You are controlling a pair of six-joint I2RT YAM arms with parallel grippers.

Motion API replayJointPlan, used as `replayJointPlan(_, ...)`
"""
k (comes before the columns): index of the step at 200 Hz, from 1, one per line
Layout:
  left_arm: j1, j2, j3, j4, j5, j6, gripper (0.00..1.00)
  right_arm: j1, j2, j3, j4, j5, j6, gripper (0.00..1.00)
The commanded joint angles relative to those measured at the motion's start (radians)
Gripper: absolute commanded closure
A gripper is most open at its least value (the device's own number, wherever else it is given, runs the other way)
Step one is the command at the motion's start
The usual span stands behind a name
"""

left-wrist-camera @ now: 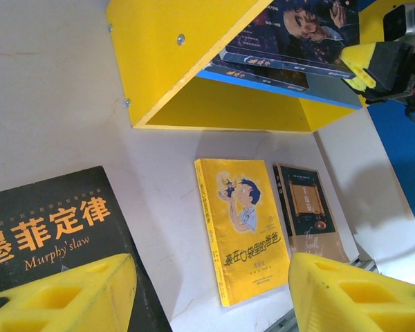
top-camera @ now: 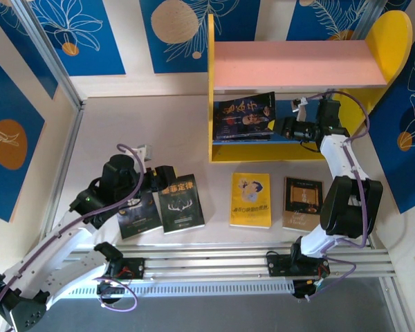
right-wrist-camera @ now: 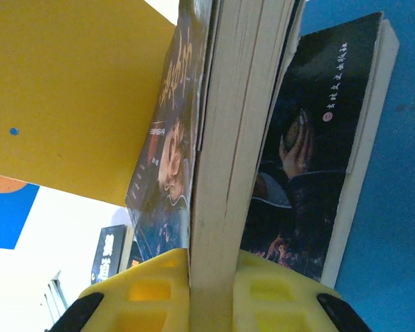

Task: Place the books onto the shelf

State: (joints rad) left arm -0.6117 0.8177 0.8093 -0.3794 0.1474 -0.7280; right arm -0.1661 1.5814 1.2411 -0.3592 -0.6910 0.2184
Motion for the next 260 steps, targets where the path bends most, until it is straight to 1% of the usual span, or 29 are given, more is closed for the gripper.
replayJointPlan(1,-0.003,-0.018,0.001,-0.007,-0.008,-0.011,0.39,0.004,0.013,0.049,-0.037,0.077,-0.016,0.79)
replayJointPlan(14,-0.003,-0.020,0.004,-0.010,-0.008,-0.011,0.39,0.005,0.018,0.056,-0.051,0.120,-0.011,0.71)
replayJointPlan(31,-0.005,-0.027,0.008,-0.009,-0.005,-0.008,0.39,0.007,0.020,0.058,-0.060,0.190,0.001,0.63)
replayJointPlan(60,-0.005,-0.043,0.013,-0.027,-0.001,-0.001,0.39,0.007,0.013,0.061,-0.069,0.284,0.010,0.55)
replayJointPlan(96,-0.005,-0.058,0.021,-0.052,-0.006,0.010,0.39,0.009,0.009,0.062,-0.069,0.305,0.016,0.51)
replayJointPlan(135,-0.004,-0.061,0.025,-0.059,-0.008,0.015,0.39,0.023,0.023,0.069,-0.070,0.331,0.011,0.51)
replayJointPlan(181,-0.005,-0.081,0.011,-0.064,-0.012,0.012,0.39,0.048,0.072,0.119,-0.106,0.372,0.000,0.54)
replayJointPlan(224,-0.005,-0.084,0.016,-0.079,-0.017,0.016,0.38,0.061,0.101,0.135,-0.106,0.389,-0.008,0.64)
replayJointPlan(260,-0.005,-0.084,0.019,-0.078,-0.017,0.016,0.38,0.069,0.115,0.141,-0.094,0.377,-0.017,0.70)
